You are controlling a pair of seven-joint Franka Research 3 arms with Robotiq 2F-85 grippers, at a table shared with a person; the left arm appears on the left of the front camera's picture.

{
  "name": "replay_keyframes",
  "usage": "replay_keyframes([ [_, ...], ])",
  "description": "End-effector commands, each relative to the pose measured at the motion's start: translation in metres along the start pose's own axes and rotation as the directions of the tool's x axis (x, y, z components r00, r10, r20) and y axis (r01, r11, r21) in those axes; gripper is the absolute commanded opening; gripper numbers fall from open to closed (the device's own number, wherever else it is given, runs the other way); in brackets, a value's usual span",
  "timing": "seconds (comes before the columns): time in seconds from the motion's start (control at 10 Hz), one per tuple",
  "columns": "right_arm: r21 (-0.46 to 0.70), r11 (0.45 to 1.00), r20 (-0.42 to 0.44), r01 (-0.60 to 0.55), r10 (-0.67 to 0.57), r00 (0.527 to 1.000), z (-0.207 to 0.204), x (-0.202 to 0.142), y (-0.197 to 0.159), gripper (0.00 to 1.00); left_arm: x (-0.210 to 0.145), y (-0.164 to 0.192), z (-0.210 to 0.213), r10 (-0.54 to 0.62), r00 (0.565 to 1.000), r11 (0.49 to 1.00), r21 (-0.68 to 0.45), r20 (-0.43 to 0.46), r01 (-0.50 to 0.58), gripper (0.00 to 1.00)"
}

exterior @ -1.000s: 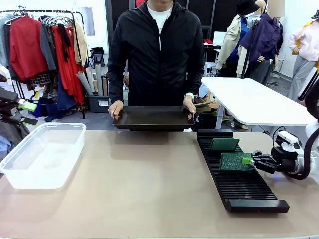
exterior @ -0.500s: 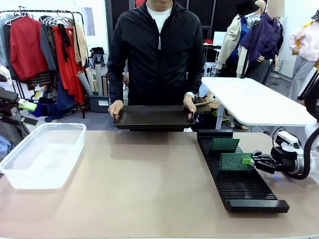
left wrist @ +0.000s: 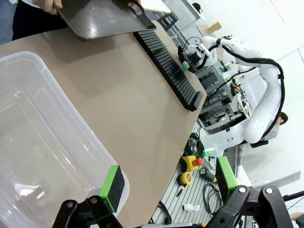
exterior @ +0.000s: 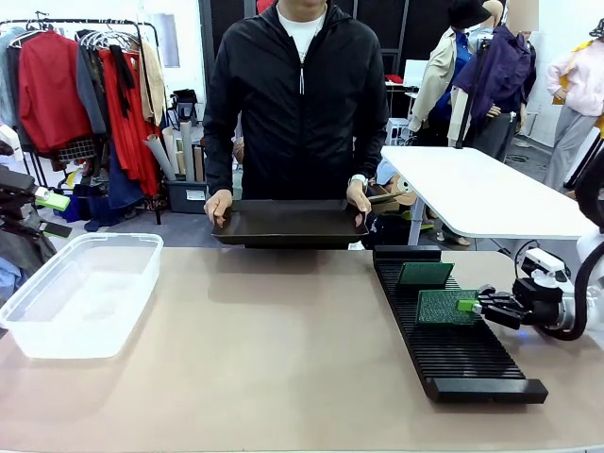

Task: Sort PCBs into racks and boxes based on the side picked up.
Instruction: If the short side of the Blank PCB is picked up, insert it into the PCB Rack ; if the long side is picked up, place it in the Organizing box.

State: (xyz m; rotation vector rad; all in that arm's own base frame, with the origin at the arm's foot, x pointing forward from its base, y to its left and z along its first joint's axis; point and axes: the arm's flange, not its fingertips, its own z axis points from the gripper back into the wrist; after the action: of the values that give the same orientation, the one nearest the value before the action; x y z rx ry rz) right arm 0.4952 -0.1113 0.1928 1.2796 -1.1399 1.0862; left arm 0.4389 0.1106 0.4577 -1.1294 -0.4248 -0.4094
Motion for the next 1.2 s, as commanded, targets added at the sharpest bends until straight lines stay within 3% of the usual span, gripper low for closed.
replay_keyframes([
  [0.0,0.010,0.999,0.042,0.049,-0.050,0.998,0.000,0.005,0.002,0.05,0.000,-0.003,0.000,0.008,1.000,1.000,-0.006,0.002,-0.008,1.00],
  [0.6,0.003,0.999,0.041,0.053,-0.053,0.998,0.002,0.003,-0.003,0.93,0.000,-0.003,0.000,0.008,1.000,1.000,-0.006,0.002,-0.008,1.00],
  [0.7,-0.002,0.999,0.043,0.053,-0.052,0.998,0.003,0.005,-0.003,1.00,0.000,-0.003,0.000,0.008,1.000,1.000,-0.006,0.002,-0.008,1.00],
  [1.1,-0.011,0.998,0.048,0.069,-0.068,0.997,0.005,0.014,-0.005,1.00,0.000,-0.003,0.000,0.008,1.000,1.000,-0.006,0.002,-0.008,1.00],
])
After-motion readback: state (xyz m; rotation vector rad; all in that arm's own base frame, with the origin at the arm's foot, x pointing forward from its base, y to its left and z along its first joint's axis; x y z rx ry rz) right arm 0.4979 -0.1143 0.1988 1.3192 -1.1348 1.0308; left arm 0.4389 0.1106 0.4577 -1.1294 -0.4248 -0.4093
